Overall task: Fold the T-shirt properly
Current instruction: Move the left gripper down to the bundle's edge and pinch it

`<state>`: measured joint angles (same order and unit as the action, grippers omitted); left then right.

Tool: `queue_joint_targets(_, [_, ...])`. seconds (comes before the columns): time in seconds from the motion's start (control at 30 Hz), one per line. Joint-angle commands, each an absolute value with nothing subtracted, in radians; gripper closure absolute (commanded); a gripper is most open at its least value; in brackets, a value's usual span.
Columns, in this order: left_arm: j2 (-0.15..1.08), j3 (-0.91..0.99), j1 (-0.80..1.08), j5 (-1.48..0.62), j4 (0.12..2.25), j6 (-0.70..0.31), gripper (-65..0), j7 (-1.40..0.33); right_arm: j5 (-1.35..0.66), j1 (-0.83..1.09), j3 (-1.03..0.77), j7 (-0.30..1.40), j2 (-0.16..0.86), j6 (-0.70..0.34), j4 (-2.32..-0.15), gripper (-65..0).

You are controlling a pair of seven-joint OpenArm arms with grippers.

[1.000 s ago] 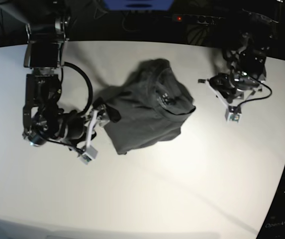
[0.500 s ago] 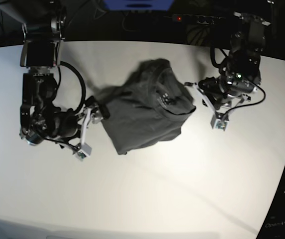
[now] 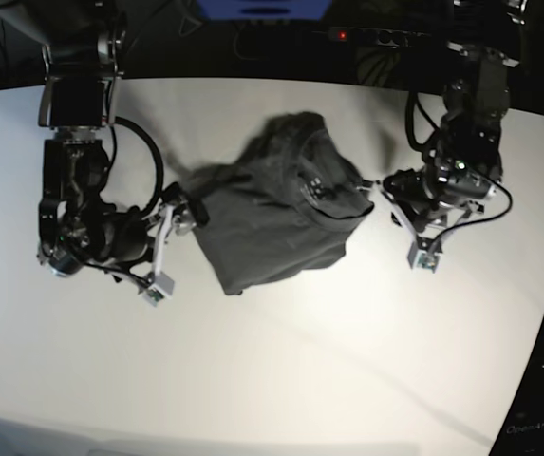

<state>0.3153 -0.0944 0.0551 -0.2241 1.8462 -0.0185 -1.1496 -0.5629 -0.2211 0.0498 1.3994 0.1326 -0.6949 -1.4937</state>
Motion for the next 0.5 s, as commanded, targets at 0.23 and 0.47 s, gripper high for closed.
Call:
queue_joint_targets(0.23, [0.282,-0.082,-0.090,-0.231,1.802,-0.019,-4.4,-1.270,-0.556,-0.245,0.047,1.396,0.137,-0.698,-1.509,-62.2])
queue_joint_targets(0.47, [0.255,-0.084,-0.183,-0.260,1.756,-0.130,-28.0,-1.299,-0.558,-0.245,0.047,1.396,0.136,-0.698,-1.509,-62.2])
